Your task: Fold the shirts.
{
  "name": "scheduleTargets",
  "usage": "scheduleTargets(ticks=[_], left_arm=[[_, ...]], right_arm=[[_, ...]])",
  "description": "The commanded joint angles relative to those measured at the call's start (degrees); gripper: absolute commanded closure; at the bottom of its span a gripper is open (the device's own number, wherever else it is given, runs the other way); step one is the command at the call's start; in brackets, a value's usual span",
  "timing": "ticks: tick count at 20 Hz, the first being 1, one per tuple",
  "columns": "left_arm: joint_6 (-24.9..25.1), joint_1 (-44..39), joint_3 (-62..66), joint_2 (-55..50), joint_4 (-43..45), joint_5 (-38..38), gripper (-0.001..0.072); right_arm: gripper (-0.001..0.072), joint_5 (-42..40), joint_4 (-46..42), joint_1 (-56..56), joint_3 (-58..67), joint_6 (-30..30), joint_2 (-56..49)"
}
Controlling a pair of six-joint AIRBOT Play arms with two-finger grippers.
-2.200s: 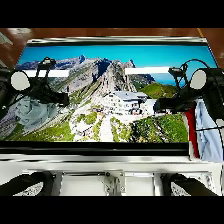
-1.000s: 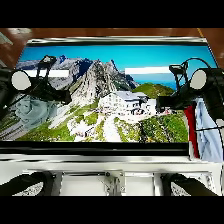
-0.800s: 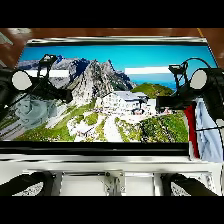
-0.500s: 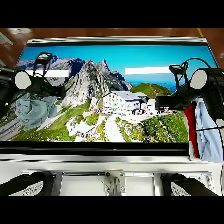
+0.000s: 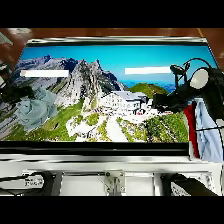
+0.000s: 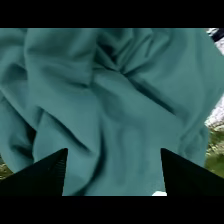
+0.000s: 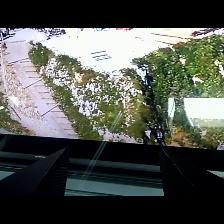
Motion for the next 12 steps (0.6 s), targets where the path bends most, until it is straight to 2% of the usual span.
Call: scheduleTargets(ticks=[1,5,6,8,10,12], left_arm=[[0.59,5.86,-0.02,-6.4,-5.95,2.25,-0.0001],[2.97,5.25,-0.02,-11.06,-7.37,2.38,0.0006],[2.95,5.27,0.0,-11.98,-7.76,2.29,0.004],[3.28,5.27,0.24,-12.5,-9.03,0.7,0.0658],[6.36,5.25,1.88,-11.54,-14.01,-1.4,0.0668],[10.08,4.83,4.24,-8.37,-22.77,-2.95,0.0669]], right_arm=[[0.003,-0.13,0.85,0.02,-0.02,0.72,0.04],[0.0031,-0.02,0.96,0.02,-0.02,0.74,0.04],[0.0031,0.07,1.07,0.02,-0.02,0.74,0.04],[0.0031,0.15,1.09,0.02,-0.02,0.74,0.04],[0.003,0.13,0.87,0.0,-0.02,0.74,0.04],[0.0031,0.42,0.39,0.0,-0.02,0.59,0.04]])
